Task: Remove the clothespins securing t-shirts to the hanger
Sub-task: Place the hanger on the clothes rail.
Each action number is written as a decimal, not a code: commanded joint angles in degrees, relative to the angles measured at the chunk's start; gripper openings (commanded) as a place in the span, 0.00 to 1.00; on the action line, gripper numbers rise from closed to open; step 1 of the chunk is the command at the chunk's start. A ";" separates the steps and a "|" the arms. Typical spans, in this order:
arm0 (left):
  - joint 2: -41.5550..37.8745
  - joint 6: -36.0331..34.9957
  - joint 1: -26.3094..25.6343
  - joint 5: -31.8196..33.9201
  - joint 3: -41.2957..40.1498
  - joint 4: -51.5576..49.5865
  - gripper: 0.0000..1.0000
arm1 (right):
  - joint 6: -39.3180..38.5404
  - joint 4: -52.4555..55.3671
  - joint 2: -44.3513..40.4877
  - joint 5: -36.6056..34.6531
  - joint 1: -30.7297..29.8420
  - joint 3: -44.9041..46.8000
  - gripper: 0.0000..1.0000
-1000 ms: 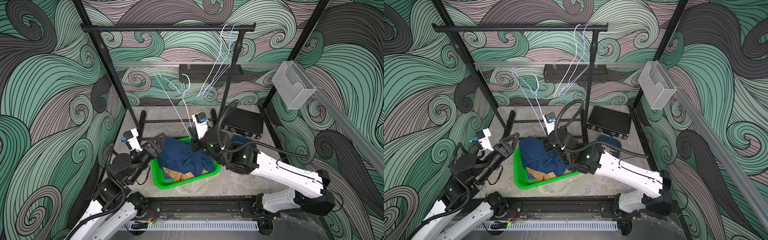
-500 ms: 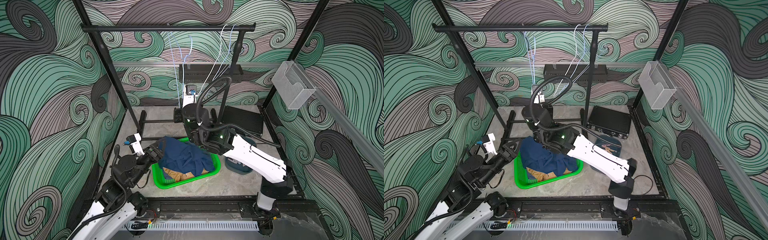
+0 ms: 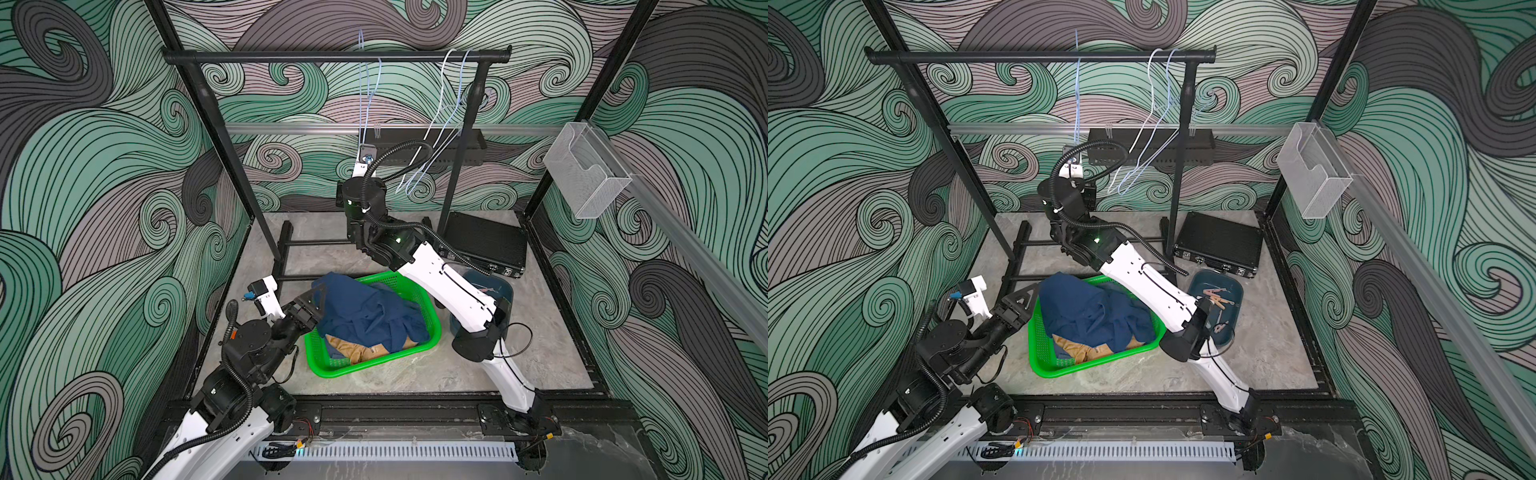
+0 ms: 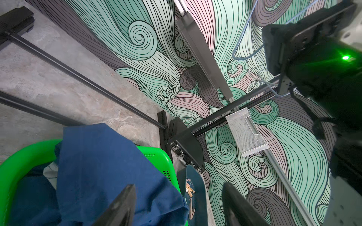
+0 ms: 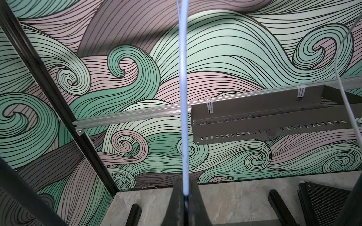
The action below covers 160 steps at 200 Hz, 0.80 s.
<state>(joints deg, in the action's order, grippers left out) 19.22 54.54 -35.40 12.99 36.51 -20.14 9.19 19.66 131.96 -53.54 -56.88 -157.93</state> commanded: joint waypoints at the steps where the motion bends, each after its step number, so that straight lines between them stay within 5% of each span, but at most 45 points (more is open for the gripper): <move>1: -1.33 0.97 -0.19 2.00 -0.31 -0.86 0.69 | 1.12 -4.68 -0.28 2.71 2.21 -1.48 0.00; 44: -1.65 1.44 -0.20 2.62 -1.56 -0.03 0.69 | -3.38 -9.89 1.44 7.40 3.26 -3.27 0.00; 160: 0.47 2.30 -0.20 1.85 -1.56 1.51 0.68 | -0.34 -9.29 4.53 8.98 7.84 -3.51 0.00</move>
<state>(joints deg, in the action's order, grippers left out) 19.14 56.21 -35.40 14.02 34.37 -19.62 8.16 10.90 134.82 -44.80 -48.95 -160.38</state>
